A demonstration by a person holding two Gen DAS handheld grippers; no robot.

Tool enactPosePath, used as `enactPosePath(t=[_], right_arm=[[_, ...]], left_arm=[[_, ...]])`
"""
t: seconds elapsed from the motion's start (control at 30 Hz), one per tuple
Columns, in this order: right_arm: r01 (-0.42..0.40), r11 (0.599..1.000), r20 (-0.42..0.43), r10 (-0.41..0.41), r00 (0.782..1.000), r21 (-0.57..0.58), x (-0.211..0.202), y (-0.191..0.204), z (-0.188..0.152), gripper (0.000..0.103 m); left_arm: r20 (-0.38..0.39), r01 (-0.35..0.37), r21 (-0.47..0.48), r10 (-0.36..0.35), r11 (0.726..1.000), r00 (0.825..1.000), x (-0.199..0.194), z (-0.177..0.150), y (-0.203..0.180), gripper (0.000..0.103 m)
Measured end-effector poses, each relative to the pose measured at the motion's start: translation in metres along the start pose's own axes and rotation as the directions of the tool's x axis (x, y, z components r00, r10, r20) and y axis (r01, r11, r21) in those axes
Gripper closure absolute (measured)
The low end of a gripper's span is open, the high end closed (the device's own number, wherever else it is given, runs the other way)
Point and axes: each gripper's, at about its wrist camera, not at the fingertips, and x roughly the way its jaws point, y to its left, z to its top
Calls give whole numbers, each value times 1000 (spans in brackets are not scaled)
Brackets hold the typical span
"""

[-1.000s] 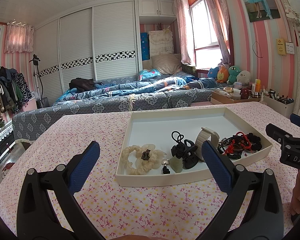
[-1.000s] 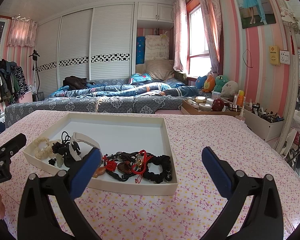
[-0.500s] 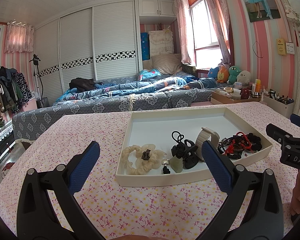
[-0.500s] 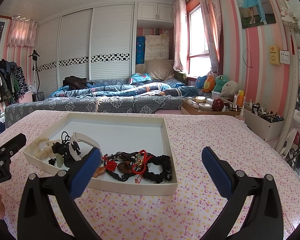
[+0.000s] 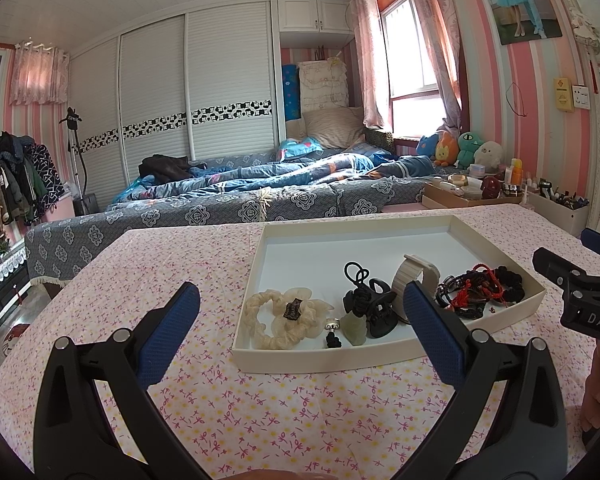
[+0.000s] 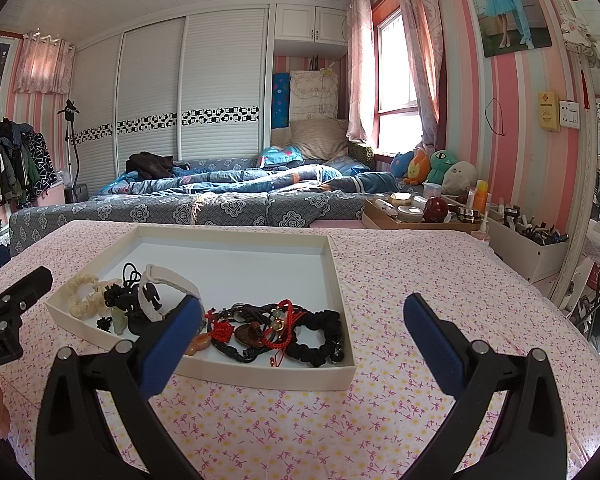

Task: Organize jewelry

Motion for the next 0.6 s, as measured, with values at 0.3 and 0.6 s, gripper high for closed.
enactPosePath(t=[0.3, 0.6], right_arm=[[0, 1000, 0, 0, 1000, 0, 0, 0, 0, 2], [0, 1000, 0, 0, 1000, 1, 0, 0, 0, 2]], left_arm=[[-1, -2, -16, 2, 1000, 1000, 1, -1, 0, 3], [-1, 10, -15, -10, 1000, 1000, -1, -2, -1, 3]])
